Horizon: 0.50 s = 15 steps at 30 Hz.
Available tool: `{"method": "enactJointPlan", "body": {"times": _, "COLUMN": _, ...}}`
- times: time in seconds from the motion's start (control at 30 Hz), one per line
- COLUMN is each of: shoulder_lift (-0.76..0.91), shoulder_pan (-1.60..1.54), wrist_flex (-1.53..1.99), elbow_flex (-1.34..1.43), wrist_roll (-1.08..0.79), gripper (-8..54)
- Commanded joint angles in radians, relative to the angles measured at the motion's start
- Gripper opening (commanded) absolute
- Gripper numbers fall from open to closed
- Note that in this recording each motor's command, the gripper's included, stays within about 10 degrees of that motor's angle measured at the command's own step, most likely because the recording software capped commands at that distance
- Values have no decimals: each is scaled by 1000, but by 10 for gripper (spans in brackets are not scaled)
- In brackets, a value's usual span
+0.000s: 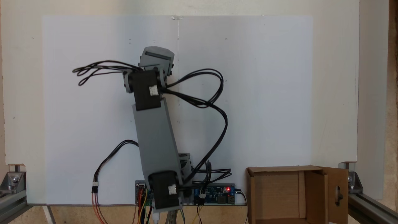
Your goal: Grasp a green dice and put it in the bin.
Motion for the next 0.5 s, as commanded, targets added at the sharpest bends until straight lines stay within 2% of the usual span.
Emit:
{"method": "enactJointPlan", "body": {"times": 0.0, "shoulder_lift": 98, "shoulder_pan": 20, "wrist_flex": 35, "elbow_flex": -34, "wrist_roll": 49, "gripper": 119}}
{"method": "enactJointPlan", "body": {"times": 0.2, "shoulder_lift": 236, "shoulder_pan": 63, "wrist_flex": 66, "elbow_flex": -34, "wrist_roll": 20, "gripper": 119}}
{"method": "enactJointPlan", "body": {"times": 0.47, "shoulder_lift": 238, "shoulder_pan": 411, "wrist_flex": 63, "elbow_flex": -34, "wrist_roll": -150, "gripper": 119}}
